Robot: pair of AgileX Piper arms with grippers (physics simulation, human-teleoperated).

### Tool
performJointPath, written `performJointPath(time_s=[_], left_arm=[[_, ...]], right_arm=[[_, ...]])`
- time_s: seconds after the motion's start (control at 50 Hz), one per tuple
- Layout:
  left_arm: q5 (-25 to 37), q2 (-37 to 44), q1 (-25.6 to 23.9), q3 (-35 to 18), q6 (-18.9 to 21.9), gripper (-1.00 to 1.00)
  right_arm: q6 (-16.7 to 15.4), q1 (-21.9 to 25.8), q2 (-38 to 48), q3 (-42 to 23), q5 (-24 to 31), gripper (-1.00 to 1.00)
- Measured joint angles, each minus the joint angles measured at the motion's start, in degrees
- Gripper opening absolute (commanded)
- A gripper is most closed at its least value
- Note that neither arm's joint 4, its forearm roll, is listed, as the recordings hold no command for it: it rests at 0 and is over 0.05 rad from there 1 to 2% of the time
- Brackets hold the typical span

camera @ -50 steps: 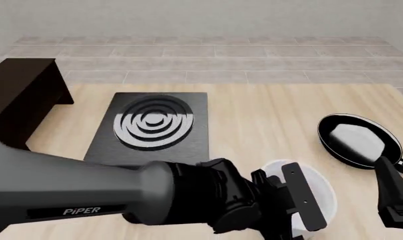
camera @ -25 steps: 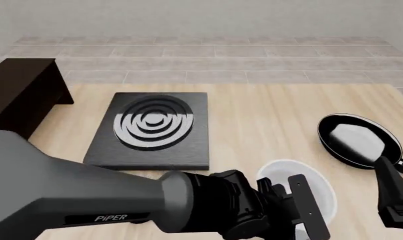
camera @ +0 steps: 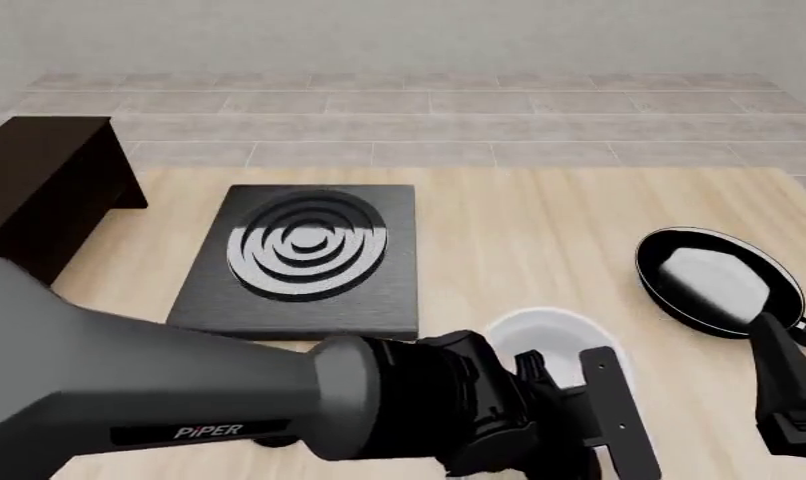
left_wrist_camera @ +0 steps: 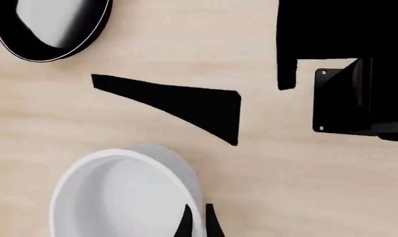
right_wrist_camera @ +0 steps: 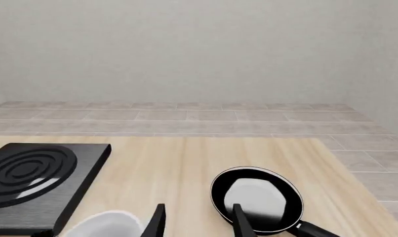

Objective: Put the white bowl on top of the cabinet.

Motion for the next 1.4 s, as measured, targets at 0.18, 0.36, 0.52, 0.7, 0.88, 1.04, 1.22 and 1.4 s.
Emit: performJointPath(time_s=[0.18, 0.36, 0.52, 0.7, 0.88, 1.04, 1.22, 1.4], left_arm=[[2.0, -3.4, 1.4, 0.3, 1.9, -1.0], [3.3, -8.2, 3.8, 1.2, 3.4, -1.0], [4.6, -12.5, 5.9, 1.7, 4.6, -1.0], [5.6, -17.2, 8.7, 2.7, 5.7, -1.0], [7.5, -23.3, 14.3, 3.2, 6.8, -1.0], [10.3, -29.2, 21.6, 3.5, 7.4, -1.0], [14.3, -34.6, 30.9, 2.2, 7.6, -1.0], [17.1, -37.5, 40.1, 0.7, 6.3, -1.0]], right_arm=[[0.0, 0.0, 0.0, 0.0, 0.0, 1.0], [0.0, 0.0, 0.0, 0.0, 0.0, 1.0], [0.0, 0.0, 0.0, 0.0, 0.0, 1.0], [0.0, 0.0, 0.0, 0.0, 0.0, 1.0], [0.0, 0.0, 0.0, 0.0, 0.0, 1.0], [0.0, 0.0, 0.0, 0.0, 0.0, 1.0], [0.0, 0.0, 0.0, 0.0, 0.0, 1.0], [0.0, 0.0, 0.0, 0.0, 0.0, 1.0]])
